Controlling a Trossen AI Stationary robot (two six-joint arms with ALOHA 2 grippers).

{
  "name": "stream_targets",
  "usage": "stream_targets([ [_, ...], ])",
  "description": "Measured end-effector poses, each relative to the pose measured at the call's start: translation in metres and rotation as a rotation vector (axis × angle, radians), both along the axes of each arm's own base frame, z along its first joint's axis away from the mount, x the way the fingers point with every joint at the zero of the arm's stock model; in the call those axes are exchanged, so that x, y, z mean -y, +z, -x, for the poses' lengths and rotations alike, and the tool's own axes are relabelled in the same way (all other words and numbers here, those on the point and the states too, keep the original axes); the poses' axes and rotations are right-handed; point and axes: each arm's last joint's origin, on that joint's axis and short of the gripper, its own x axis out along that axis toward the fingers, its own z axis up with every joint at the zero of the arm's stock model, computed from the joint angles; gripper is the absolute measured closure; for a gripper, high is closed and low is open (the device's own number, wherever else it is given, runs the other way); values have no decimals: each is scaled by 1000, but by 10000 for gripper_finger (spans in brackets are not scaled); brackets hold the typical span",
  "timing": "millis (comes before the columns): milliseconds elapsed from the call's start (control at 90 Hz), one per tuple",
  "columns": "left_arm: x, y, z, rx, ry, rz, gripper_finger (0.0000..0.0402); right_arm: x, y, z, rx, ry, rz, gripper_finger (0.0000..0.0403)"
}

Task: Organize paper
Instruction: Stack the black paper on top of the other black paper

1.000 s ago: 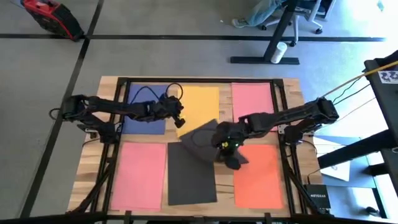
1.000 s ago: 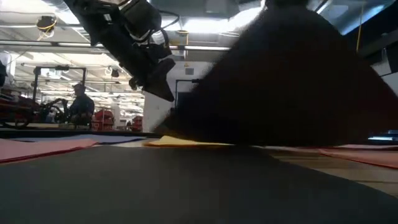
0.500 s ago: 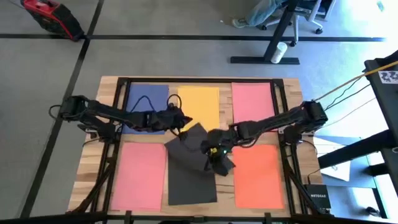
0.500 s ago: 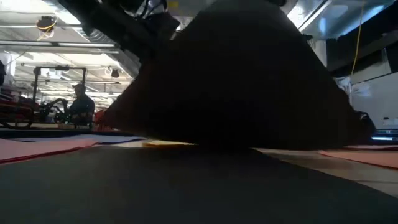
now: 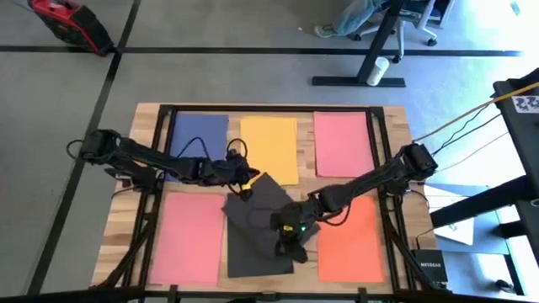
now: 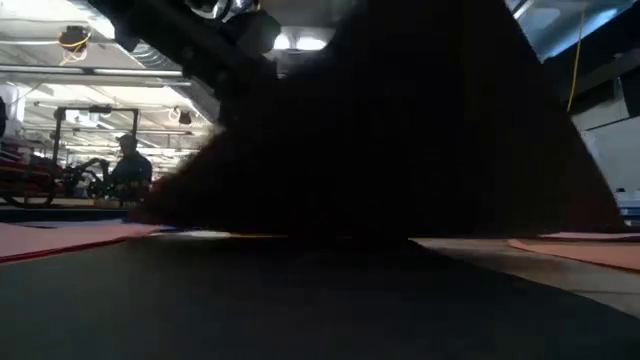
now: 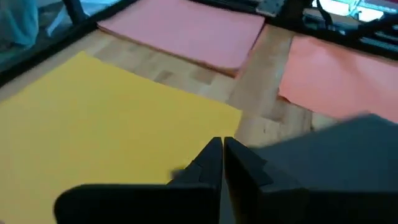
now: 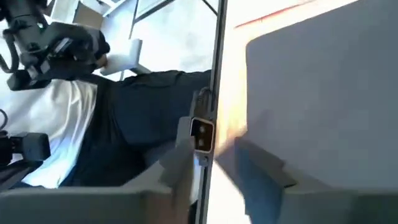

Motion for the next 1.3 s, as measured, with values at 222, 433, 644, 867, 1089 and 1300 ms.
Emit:
stream_targets([
  [222,9,-4,-1,-12,-30,-1,402,-5,-11,13,-74,-8,174,273],
  [433,8,-3,-1,-10,-29,-2,402,22,-38,44,-421,-197,630,390],
  [644,6,-4,-1,-20,-32,-20,402,47,-51,53,-555,-325,745,400],
  [867,7,-4,-1,-25,-35,-25,402,65,-74,65,-650,-373,783,402],
  [1089,6,-4,0,-29,-35,-25,402,70,-92,71,-655,-379,714,403],
  [1300,6,-4,0,-31,-35,-25,402,50,-90,67,-602,-325,554,403],
])
